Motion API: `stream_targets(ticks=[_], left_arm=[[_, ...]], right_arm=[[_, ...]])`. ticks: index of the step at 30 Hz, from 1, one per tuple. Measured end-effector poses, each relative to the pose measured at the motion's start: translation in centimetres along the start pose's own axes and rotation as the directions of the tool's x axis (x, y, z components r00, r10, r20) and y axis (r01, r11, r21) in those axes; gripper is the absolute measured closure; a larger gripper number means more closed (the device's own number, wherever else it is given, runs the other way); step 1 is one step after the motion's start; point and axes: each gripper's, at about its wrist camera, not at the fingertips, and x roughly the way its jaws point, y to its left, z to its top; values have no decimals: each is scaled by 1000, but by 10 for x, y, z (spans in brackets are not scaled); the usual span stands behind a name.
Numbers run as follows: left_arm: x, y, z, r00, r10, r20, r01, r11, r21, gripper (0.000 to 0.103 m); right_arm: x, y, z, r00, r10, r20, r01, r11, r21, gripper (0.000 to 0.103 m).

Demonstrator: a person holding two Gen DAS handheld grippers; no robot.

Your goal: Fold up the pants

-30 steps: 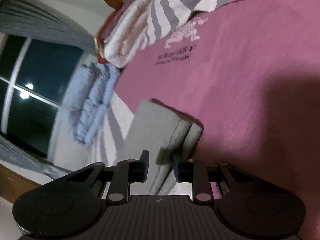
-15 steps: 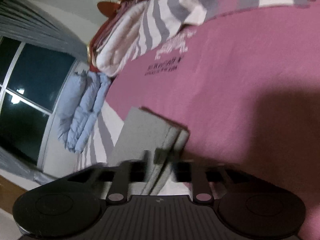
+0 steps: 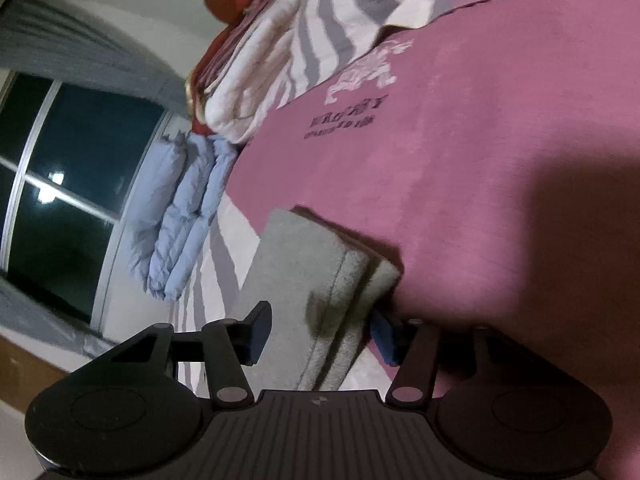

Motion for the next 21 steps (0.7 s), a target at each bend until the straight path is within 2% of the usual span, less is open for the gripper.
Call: stream_targets(ticks=[2,4,8,11,14,16,21], left_arm=[[0,0,0,1000,4,-1,-4,1000,3,6],[0,0,0,1000,7,0,-7,1000,6,6],[0,0,1,1000,12,0,-12,1000,6,6],[-5,0,4,1000,29,12,-29,1000,6,7],[-21,1,7,994,79,79,-80,997,15,7],[-30,7,11,991,90,102,-90,996,-4,6],[-45,34,13,985,140,104,-132,988,-83,6]], right_arm=[[5,1,-1,1000,3,-9,-4,1000,-25,54],[11,2,-1,1000,-15,-22,14,998,-54,70],[14,4,-2,999,-11,-30,9,997,-72,81],[7,20,-4,1000,9,-4,-10,994,-105,84],[1,49,-8,999,32,5,-31,984,-176,85],[1,78,-14,999,38,-5,-38,968,-248,85],[15,157,-50,991,110,-73,-129,924,-360,85]])
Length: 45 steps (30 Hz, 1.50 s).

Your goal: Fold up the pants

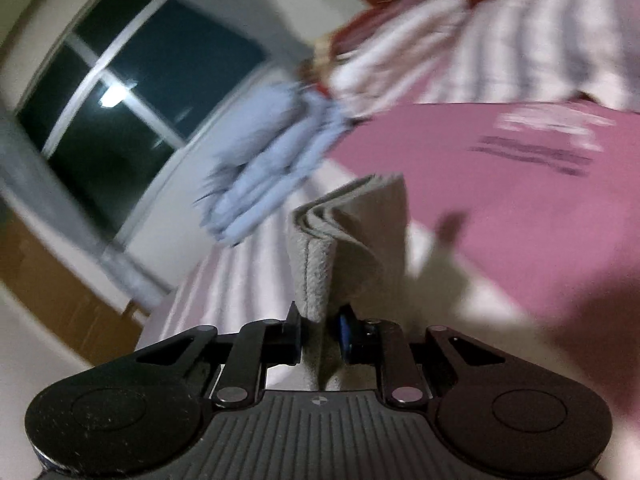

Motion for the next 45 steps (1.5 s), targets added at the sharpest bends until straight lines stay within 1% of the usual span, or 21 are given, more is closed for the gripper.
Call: stream_targets(ticks=[6,11,15,17,20,25,26,27,28,30,31,33,34,36,38,39,40,41,42,44,45], left_arm=[[-1,46,4,993,98,-60,-102,992,-69,6],[-7,92,4,991,84,-106,-96,988,-120,6],[-18,119,3,992,63,-109,-78,987,-140,6],[-20,129,2,991,59,-116,-76,986,-146,6],[-18,137,-1,990,69,-126,-87,986,-145,6],[-11,136,-6,988,53,-147,-78,983,-167,6],[-11,133,-8,988,46,-147,-71,984,-165,6],[-12,131,-9,988,41,-149,-65,985,-163,6],[-12,128,-11,988,33,-153,-57,986,-156,6],[-13,123,-13,987,27,-158,-50,989,-141,6],[-13,121,-14,986,25,-163,-48,989,-137,6],[-14,120,-15,986,19,-168,-42,990,-136,6],[-14,119,-15,986,15,-168,-39,990,-136,6],[-15,117,-14,986,14,-169,-37,990,-137,6],[-16,111,-11,987,3,-163,-26,990,-139,6],[-16,107,-10,987,-1,-161,-22,990,-138,6],[-15,103,-9,987,-9,-161,-13,991,-135,6],[-14,98,-8,987,-18,-162,-3,991,-132,6],[-14,92,-8,986,-23,-163,2,992,-125,6],[-12,81,-7,986,-35,-164,17,993,-113,6],[-12,76,-7,986,-41,-162,23,994,-109,6]], right_arm=[[51,117,-53,982,151,-114,-166,977,-133,85],[98,189,-154,929,223,-295,-289,935,-204,85],[132,201,-254,870,139,-473,-294,917,-271,85],[134,192,-279,877,123,-465,-284,913,-294,85],[132,187,-279,880,153,-449,-292,920,-260,84],[132,201,-280,885,113,-451,-309,869,-388,83],[130,206,-285,888,104,-448,-306,860,-407,82],[128,210,-289,888,103,-449,-313,850,-423,71],[124,214,-292,877,127,-463,-346,837,-424,65],[115,224,-301,850,163,-501,-416,791,-448,64],[112,228,-304,850,163,-501,-425,773,-470,64],[107,225,-298,842,211,-496,-446,789,-422,65],[105,221,-295,850,219,-480,-436,804,-404,65],[103,218,-283,889,199,-412,-379,825,-419,65],[108,217,-276,934,111,-338,-268,845,-463,65],[114,216,-274,946,67,-318,-219,853,-473,65],[123,215,-276,939,40,-341,-207,857,-471,65],[132,213,-282,917,29,-397,-225,860,-458,65],[144,213,-290,879,24,-477,-261,860,-438,65],[144,217,-291,874,34,-484,-282,847,-450,65],[142,214,-284,869,64,-491,-293,866,-406,65]])
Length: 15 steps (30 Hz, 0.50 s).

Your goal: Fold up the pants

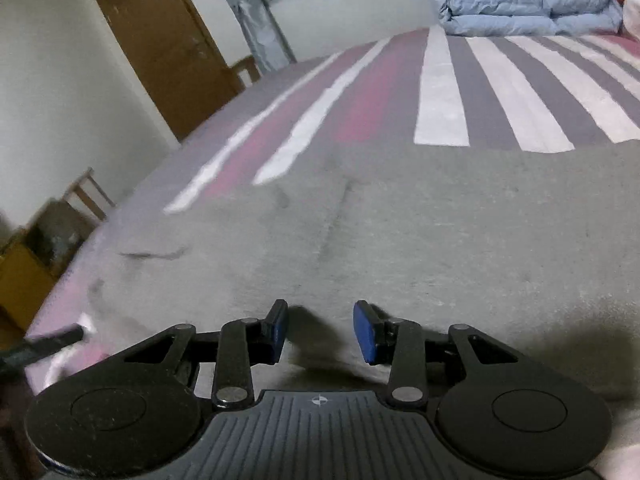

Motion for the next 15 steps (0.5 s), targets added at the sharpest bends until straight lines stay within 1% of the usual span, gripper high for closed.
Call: stream_targets(ticks=[1,2,4,6,7,8,10,12,13,14,15], left_arm=[[1,-5,0,1000,-5,1,5,1000,4,6],[2,-10,0,1000,-13,-1,13,1000,8,6],[4,-19,0,1000,-22,6,22,1000,18,6],[5,-28,-1,999,-23,23,23,999,34,6],[5,-31,-2,999,-21,34,20,999,41,6],[5,-36,-5,999,-12,46,10,999,44,6],[4,-41,-8,998,-6,64,3,999,50,6],[5,-45,-8,998,-8,62,5,998,57,6],[6,-45,-8,998,-7,59,4,999,51,6],[5,-44,-8,998,-7,60,5,999,41,6],[5,-42,-8,998,-11,61,9,1000,28,6]], right_arm=[[-9,-5,3,1000,4,27,-5,1000,24,65],[-21,-9,5,998,-16,60,14,1000,22,65],[-51,-24,10,987,-75,141,72,997,28,65],[-84,-47,9,967,-156,199,151,988,42,65],[-96,-57,7,958,-190,215,186,982,39,65],[-106,-66,6,952,-217,215,212,976,43,65],[-112,-82,-1,951,-248,184,243,969,49,65],[-95,-94,-9,946,-311,91,310,950,30,65],[-91,-101,-12,948,-313,56,311,950,31,65],[-87,-104,-12,950,-309,47,308,951,26,65],[-88,-106,-8,953,-297,61,295,955,34,65]])
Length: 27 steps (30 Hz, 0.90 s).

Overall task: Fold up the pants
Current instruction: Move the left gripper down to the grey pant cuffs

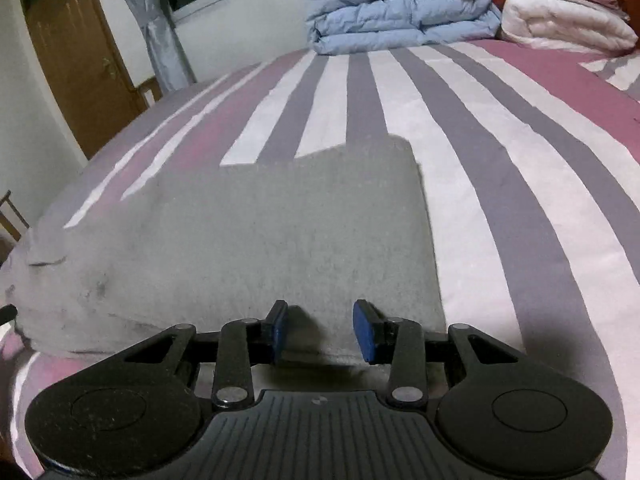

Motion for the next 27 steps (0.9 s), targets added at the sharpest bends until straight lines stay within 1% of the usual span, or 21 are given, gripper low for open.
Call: stream_targets(ticks=[1,3,4,6,7,8,9,10,11,13,15,16,17,18,20,21,23,24,25,26,27], left_arm=[[1,1,0,1000,-2,-3,2,1000,-12,6],[4,3,0,1000,8,-13,-9,1000,-22,6],[6,3,0,1000,13,-20,-13,1000,-24,6],[7,3,-1,1000,15,-28,-15,1000,-23,6],[8,3,-1,999,15,-30,-16,1000,-22,6],[9,2,-1,999,14,-33,-15,1000,-26,6],[9,2,-1,999,12,-38,-13,999,-32,6],[11,2,0,999,14,-44,-16,999,-36,6],[12,2,-1,999,17,-48,-19,999,-37,6],[15,1,-1,998,20,-58,-22,999,-34,6],[16,1,-2,998,20,-62,-23,999,-40,6],[17,2,-2,998,20,-66,-23,999,-45,6],[18,2,-3,997,20,-71,-24,998,-50,6],[19,2,-2,997,22,-76,-26,998,-54,6],[19,2,-2,996,24,-83,-28,998,-53,6],[19,2,-1,996,21,-86,-25,998,-51,6],[21,7,3,995,-8,-96,4,999,-50,6],[22,10,6,995,-24,-101,17,998,-65,6],[23,16,8,993,-56,-105,46,994,-94,6],[25,23,10,987,-117,-107,101,985,-137,6],[28,29,11,982,-157,-107,136,975,-174,9]], right_arm=[[-1,-2,6,1000,16,27,-16,1000,17,65],[-3,-6,23,996,11,91,-14,999,32,65],[2,-8,32,994,10,107,-14,999,39,65],[11,-10,52,992,-18,126,13,999,36,65],[22,-12,62,992,-39,123,38,999,17,65],[29,-20,63,992,-63,108,63,998,5,65],[44,-23,67,995,-80,66,80,997,2,65],[61,-30,69,997,-83,6,83,996,16,65],[73,-32,68,997,-75,-11,75,997,31,65],[70,-29,69,997,-75,-4,75,997,0,65],[57,-28,67,997,-52,52,52,999,2,65],[56,-30,65,996,-61,67,61,998,6,65],[61,-31,61,996,-77,47,77,997,9,65],[71,-34,58,997,-77,7,77,997,12,65],[71,-30,56,996,-86,1,86,996,-25,64],[64,-28,58,997,-78,3,78,997,-16,64],[47,-30,56,999,-7,51,6,1000,17,64],[37,-28,51,998,9,69,-10,1000,19,64],[28,-26,45,996,15,82,-16,1000,14,64],[18,-25,37,995,32,92,-33,999,10,64],[12,-25,28,994,59,95,-61,998,13,62]])
